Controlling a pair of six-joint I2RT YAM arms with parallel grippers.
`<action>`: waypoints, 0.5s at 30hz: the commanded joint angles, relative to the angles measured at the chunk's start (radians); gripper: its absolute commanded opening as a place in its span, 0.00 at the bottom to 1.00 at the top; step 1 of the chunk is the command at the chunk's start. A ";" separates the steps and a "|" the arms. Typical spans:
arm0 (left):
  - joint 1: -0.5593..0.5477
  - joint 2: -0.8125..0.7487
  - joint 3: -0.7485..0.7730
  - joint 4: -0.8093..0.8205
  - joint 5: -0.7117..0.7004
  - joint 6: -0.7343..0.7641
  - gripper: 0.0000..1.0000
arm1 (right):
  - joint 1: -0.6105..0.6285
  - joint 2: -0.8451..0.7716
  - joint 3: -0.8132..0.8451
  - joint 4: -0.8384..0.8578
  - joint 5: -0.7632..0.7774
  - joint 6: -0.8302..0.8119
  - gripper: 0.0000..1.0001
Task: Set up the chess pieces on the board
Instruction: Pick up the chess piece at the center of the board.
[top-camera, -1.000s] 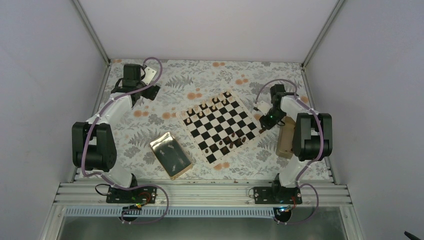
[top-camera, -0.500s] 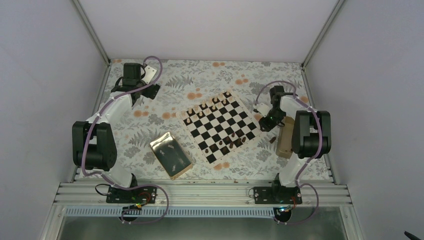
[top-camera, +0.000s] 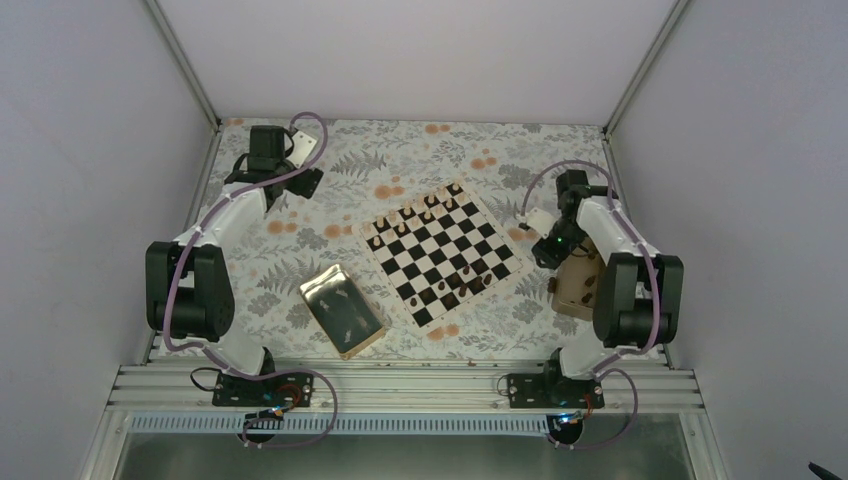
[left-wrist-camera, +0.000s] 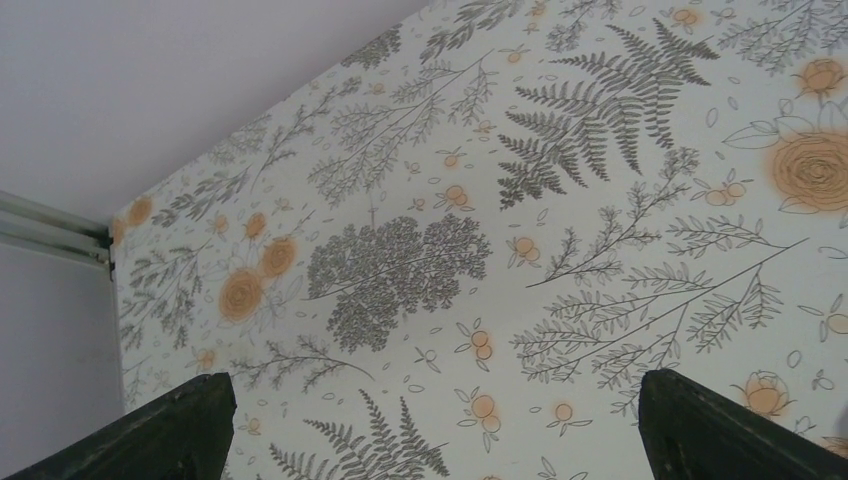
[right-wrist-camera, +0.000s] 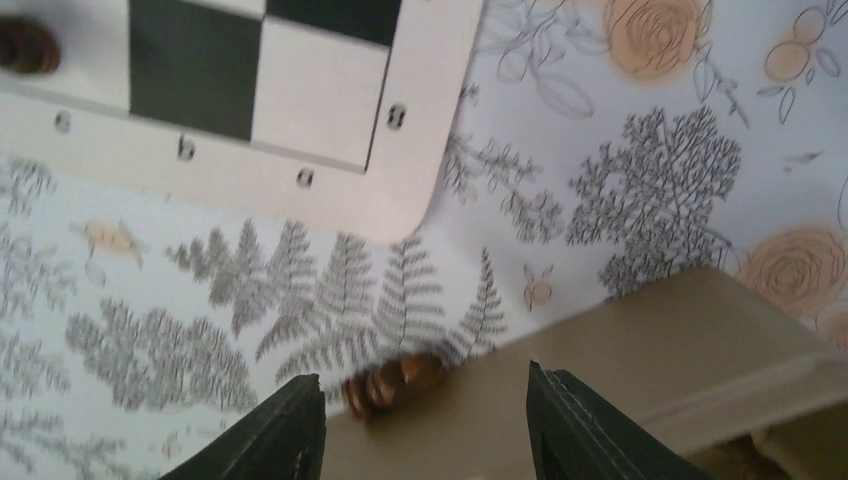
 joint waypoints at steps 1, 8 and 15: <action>-0.020 0.020 0.023 -0.004 0.020 0.010 1.00 | -0.006 -0.036 0.003 -0.134 0.066 -0.137 0.54; -0.026 0.014 -0.002 0.029 0.028 0.018 1.00 | -0.008 0.038 0.030 -0.151 0.079 -0.128 0.53; -0.026 0.004 -0.031 0.051 0.015 0.045 1.00 | -0.046 0.078 0.037 -0.156 0.124 -0.051 0.53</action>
